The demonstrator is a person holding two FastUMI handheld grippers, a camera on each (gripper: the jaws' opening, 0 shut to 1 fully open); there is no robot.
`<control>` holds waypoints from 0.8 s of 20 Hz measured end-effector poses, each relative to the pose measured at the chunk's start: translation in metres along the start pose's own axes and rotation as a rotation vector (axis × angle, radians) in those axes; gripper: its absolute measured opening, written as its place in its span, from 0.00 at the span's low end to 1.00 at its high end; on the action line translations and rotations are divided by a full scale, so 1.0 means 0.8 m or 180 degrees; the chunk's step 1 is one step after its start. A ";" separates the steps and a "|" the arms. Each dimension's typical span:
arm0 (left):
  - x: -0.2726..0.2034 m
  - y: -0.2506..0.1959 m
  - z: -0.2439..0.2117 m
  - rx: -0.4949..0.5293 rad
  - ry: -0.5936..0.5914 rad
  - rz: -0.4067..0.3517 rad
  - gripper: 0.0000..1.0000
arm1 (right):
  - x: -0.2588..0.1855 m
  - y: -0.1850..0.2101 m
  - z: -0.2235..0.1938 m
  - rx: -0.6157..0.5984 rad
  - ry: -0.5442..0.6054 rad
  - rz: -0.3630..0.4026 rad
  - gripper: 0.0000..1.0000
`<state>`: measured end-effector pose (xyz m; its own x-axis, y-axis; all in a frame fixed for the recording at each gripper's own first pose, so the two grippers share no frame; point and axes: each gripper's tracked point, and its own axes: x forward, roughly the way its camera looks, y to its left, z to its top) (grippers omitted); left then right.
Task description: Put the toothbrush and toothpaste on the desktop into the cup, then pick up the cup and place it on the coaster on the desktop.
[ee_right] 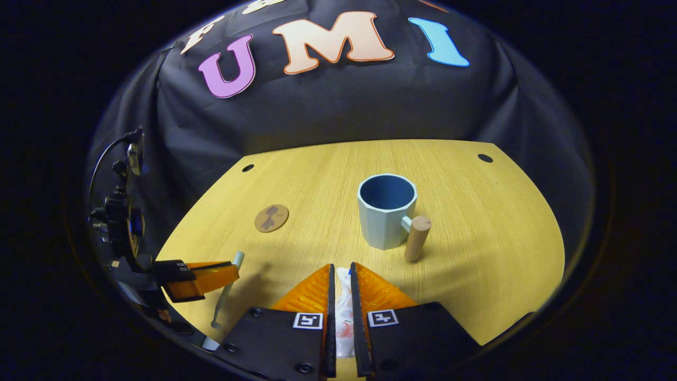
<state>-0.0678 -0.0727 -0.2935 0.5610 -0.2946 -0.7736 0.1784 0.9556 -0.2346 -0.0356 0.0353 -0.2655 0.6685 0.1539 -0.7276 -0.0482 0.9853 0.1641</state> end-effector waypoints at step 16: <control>-0.016 0.000 0.003 0.0021 -0.0035 -0.0011 0.00 | 0.060 -0.015 -0.097 -0.0230 0.1005 -0.0174 0.53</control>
<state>-0.0730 -0.0691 -0.2818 0.5693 -0.2980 -0.7662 0.1856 0.9545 -0.2333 -0.0604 0.0366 -0.3540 0.4090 0.1050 -0.9065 -0.0788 0.9937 0.0796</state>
